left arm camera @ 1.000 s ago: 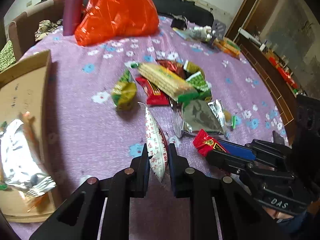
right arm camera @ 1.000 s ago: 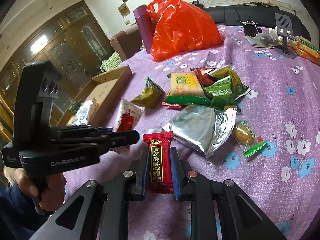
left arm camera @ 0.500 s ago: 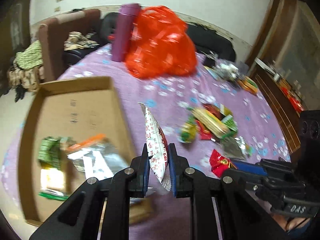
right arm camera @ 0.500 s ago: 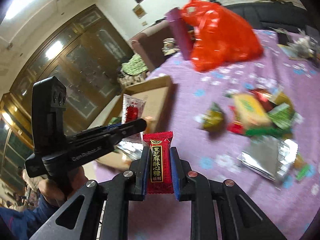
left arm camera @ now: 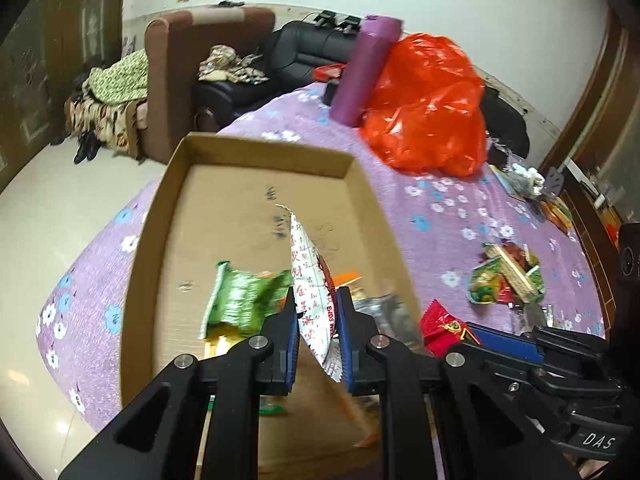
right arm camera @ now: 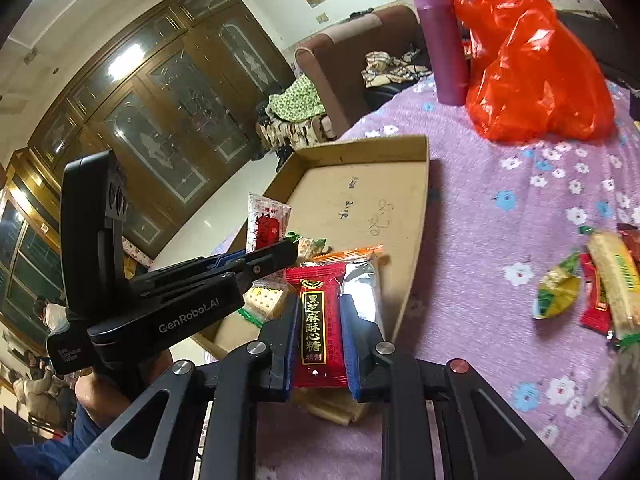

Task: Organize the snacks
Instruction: 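Carry the red candy and white-red wrapper toward the cardboard tray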

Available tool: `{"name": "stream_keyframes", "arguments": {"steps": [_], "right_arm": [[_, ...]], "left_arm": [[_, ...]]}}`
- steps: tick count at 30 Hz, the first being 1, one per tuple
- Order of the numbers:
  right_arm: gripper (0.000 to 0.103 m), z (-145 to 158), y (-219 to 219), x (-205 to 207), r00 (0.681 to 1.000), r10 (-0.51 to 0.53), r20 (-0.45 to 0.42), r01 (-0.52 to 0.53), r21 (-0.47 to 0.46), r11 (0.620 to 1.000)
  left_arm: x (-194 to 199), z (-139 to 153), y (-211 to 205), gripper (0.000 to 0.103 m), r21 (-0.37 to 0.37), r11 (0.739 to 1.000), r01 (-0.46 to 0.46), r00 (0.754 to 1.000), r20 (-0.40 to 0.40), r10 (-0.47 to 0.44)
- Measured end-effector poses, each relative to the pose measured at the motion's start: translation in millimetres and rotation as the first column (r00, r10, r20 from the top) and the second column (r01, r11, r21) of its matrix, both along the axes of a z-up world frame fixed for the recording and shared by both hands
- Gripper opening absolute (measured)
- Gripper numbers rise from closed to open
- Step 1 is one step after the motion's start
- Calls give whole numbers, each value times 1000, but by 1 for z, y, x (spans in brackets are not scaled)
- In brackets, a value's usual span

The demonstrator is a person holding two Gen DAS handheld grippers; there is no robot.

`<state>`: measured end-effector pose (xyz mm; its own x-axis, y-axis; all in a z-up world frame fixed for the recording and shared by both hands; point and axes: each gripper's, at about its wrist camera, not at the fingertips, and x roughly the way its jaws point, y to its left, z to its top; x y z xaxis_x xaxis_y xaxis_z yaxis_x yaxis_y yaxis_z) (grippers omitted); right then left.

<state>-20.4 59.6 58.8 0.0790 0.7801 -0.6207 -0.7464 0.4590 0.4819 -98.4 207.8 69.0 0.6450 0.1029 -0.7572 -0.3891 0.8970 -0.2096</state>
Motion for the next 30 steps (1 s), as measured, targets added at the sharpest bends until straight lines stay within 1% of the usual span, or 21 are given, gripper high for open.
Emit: {"name": "stream_keyframes", "arguments": {"steps": [2,10,17,19,20,21,22,23,24,25,30], "right_arm": [[22,-5,8,2,1000,4,-17,-4,-8,1000],[22,-16,36,-1,999,34,-19,-34,-46,998],[24,-16,40,-10,999,46,19,-45,-69,997],[28,-13,38,-12,998,53,26,-51,-68,996],[35,-12,37,-13,998,50,31,-48,-69,997],[46,-11,35,-14,998,45,36,-43,-69,997],[50,-9,31,-15,998,41,43,-38,-59,998],[53,-6,28,-16,998,36,50,-34,-48,998],[53,-4,24,-16,998,32,59,-29,-40,999],[54,-2,22,-16,997,31,65,-29,-39,999],[54,6,7,-17,998,21,66,-20,-14,1000]], "left_arm": [[-2,-3,4,16,-9,1000,-2,1000,-1,2],[-7,-10,16,16,-22,1000,-12,1000,0,12],[-4,-10,14,17,-26,1000,-3,1000,3,3],[-4,-10,15,19,-37,999,-7,1000,1,7],[-4,-10,15,19,-41,999,-9,1000,2,9],[-4,-9,15,24,-45,999,-12,1000,4,12],[-5,-8,15,30,-46,999,-13,1000,6,13],[-5,-7,14,33,-44,999,-12,1000,10,13],[-6,-6,13,39,-40,999,-12,1000,12,13],[-6,-4,12,41,-35,999,-13,1000,15,14],[-9,6,5,43,-23,1000,-17,999,32,17]]}}
